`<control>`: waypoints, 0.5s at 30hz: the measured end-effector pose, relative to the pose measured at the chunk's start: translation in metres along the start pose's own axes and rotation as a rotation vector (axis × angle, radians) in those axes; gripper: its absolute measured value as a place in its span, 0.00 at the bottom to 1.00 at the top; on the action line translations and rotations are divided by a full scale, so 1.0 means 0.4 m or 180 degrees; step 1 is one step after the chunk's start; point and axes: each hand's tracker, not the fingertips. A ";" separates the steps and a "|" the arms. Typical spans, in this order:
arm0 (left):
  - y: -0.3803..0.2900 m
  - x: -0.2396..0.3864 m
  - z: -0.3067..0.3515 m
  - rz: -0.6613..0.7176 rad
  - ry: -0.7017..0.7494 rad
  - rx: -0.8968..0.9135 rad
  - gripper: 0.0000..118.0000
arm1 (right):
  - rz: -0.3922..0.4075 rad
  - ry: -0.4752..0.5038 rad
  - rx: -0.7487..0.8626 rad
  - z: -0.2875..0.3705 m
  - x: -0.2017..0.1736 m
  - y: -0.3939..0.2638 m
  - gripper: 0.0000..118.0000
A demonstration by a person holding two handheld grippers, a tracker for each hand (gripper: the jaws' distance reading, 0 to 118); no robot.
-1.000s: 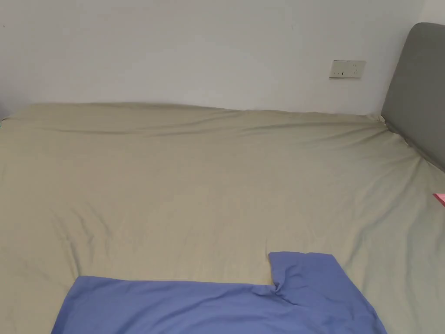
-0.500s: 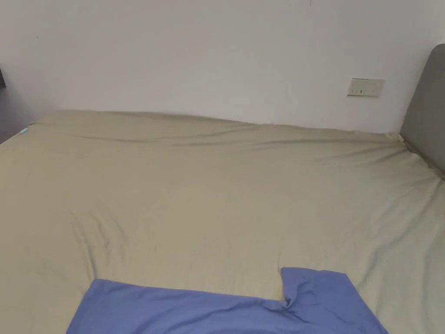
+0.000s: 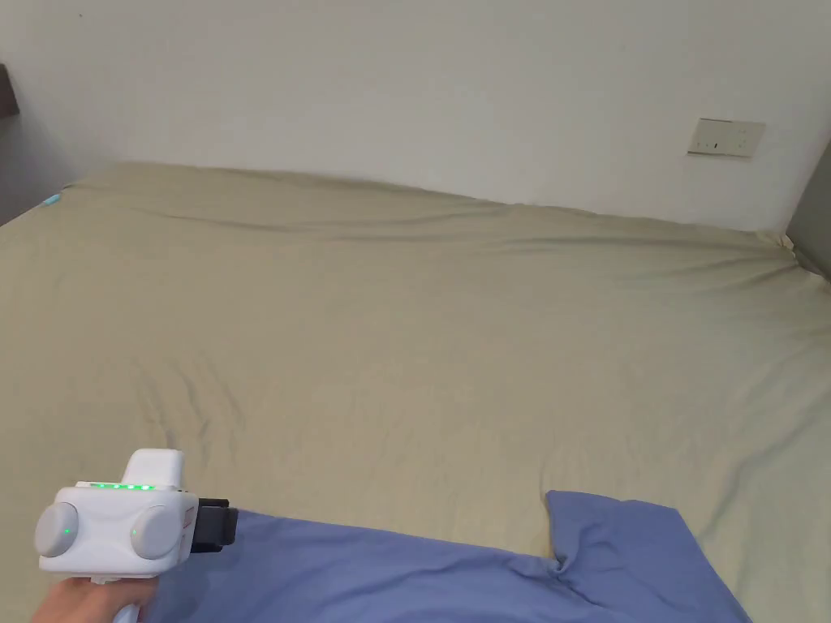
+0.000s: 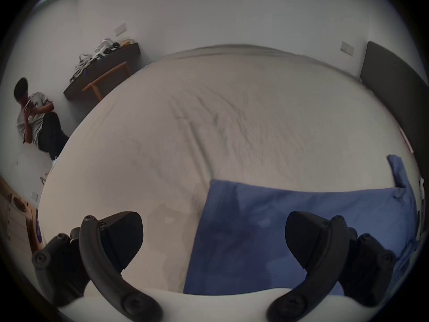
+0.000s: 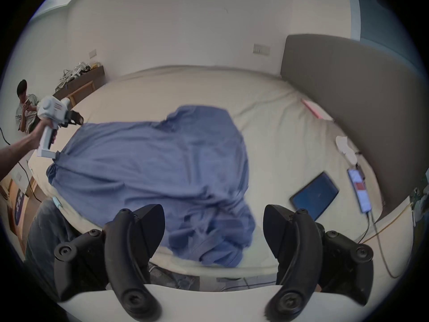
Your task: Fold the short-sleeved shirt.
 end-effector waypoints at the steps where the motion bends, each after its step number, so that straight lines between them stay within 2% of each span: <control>1: 0.002 0.010 -0.028 -0.0067 -0.0009 -0.0048 1.00 | -0.0019 -0.0018 0.0043 0.001 0.008 0.017 0.79; 4: -0.015 0.023 -0.108 -0.0226 -0.0038 -0.0356 1.00 | -0.0120 -0.0002 0.0119 -0.024 0.038 0.072 0.79; 5: -0.010 -0.002 -0.100 0.0034 -0.0249 -0.0173 1.00 | -0.0146 0.0023 0.0111 -0.036 0.047 0.092 0.79; 6: 0.003 -0.021 -0.102 0.0283 -0.0294 -0.0323 1.00 | -0.0148 0.0040 0.0094 -0.053 0.056 0.117 0.79; 8: 0.005 -0.032 -0.088 0.0480 -0.0311 -0.0474 0.91 | -0.0091 -0.0023 0.0161 -0.083 0.063 0.165 0.79; 9: 0.010 -0.023 -0.072 0.0285 -0.0196 -0.0411 0.83 | -0.0031 -0.0118 0.0192 -0.107 0.065 0.192 0.79; 11: 0.017 -0.003 -0.039 0.0054 -0.0249 -0.0360 0.45 | 0.0070 -0.0095 0.0096 -0.166 0.064 0.258 0.79; 12: 0.012 0.045 0.035 -0.0027 -0.0260 -0.0296 0.22 | 0.0040 -0.0028 0.0069 -0.207 0.068 0.286 0.79; 13: 0.008 0.073 0.056 -0.0160 -0.0247 -0.0225 0.07 | -0.0123 0.0057 0.0019 -0.253 0.068 0.315 0.79; 15: -0.009 0.122 0.084 -0.0339 -0.0040 0.0116 0.07 | -0.0445 0.0278 -0.0158 -0.360 0.093 0.362 0.79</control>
